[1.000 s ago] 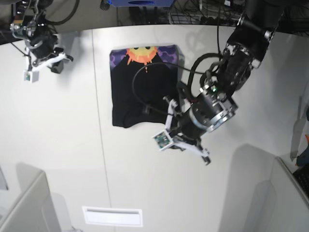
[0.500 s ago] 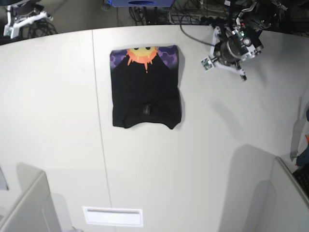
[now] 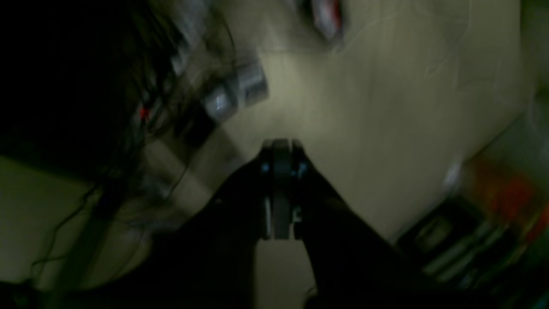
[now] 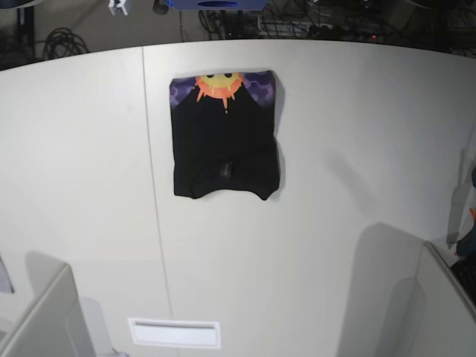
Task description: Fold the T-shirt properly
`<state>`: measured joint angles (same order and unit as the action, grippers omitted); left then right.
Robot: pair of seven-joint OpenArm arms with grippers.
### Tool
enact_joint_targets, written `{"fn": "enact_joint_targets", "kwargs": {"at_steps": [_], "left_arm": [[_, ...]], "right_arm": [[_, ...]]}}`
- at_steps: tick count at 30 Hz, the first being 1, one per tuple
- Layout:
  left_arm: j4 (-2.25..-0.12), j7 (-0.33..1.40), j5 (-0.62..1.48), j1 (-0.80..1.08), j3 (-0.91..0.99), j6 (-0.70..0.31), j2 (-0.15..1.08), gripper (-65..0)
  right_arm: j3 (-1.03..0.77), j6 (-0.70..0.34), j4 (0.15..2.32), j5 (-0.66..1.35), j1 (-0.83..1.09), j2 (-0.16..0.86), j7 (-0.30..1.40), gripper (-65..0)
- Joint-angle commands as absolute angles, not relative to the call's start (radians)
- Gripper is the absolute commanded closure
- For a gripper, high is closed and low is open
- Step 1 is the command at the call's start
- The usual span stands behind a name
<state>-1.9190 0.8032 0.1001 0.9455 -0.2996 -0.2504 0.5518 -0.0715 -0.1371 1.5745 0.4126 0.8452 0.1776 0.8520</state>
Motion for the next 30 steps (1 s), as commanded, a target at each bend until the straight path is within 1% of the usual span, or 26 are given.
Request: {"fn": "enact_joint_targets", "kwargs": {"at_steps": [1, 5, 7, 10, 12, 14, 17, 18, 19, 21, 25, 30], "left_arm": [[-1.885, 0.802, 0.091, 0.963, -0.300, -0.216, 0.527, 0.0], [-1.616, 0.651, 0.074, 0.935, -0.372, -0.051, 0.424, 0.0], [-1.420, 0.555, 0.051, 0.888, -0.435, 0.015, 0.378, 0.0], [-1.043, 0.401, 0.044, 0.763, -0.519, 0.104, 0.280, 0.0], [-0.782, 0.266, 0.045, 0.668, -0.552, 0.136, 0.219, 0.0], [-0.495, 0.079, 0.048, 0.550, -0.564, 0.134, 0.166, 0.0], [-0.093, -0.219, 0.048, 0.383, -0.564, 0.134, 0.096, 0.0], [0.000, -0.300, 0.048, 0.332, -0.564, 0.133, 0.081, 0.0], [0.000, -0.367, 0.039, 0.288, -0.568, 0.133, 0.070, 0.0], [0.000, -0.403, 0.036, 0.239, -0.573, 0.133, 0.065, 0.0], [0.000, -0.363, 0.036, 0.220, -0.573, 0.133, 0.119, 0.0], [-0.087, -0.331, 0.036, 0.237, -0.573, 0.131, 0.173, 0.0]], "right_arm": [[-0.036, -0.136, 1.526, 0.392, 0.819, 0.186, 0.817, 0.0], [0.116, -0.136, 1.234, 0.364, 0.707, 0.202, 0.653, 0.0], [0.177, -0.136, 1.078, 0.369, 0.650, 0.200, 0.581, 0.0], [0.260, -0.136, 0.785, 0.369, 0.544, 0.179, 0.441, 0.0], [0.317, -0.136, 0.572, 0.369, 0.473, 0.137, 0.312, 0.0], [0.389, -0.136, 0.360, 0.369, 0.394, 0.088, 0.127, 0.0], [0.486, -0.136, 0.114, 0.369, 0.311, 0.022, -0.147, 0.0], [0.506, -0.133, 0.065, 0.369, 0.294, 0.005, -0.208, 0.0], [0.509, -0.131, 0.022, 0.371, 0.277, -0.012, -0.262, 0.0], [0.487, -0.130, 0.012, 0.371, 0.257, -0.025, -0.288, 0.0], [0.432, -0.130, 0.031, 0.371, 0.232, -0.024, -0.288, 0.0], [0.418, -0.130, 0.038, 0.371, 0.213, -0.024, -0.288, 0.0]]}}
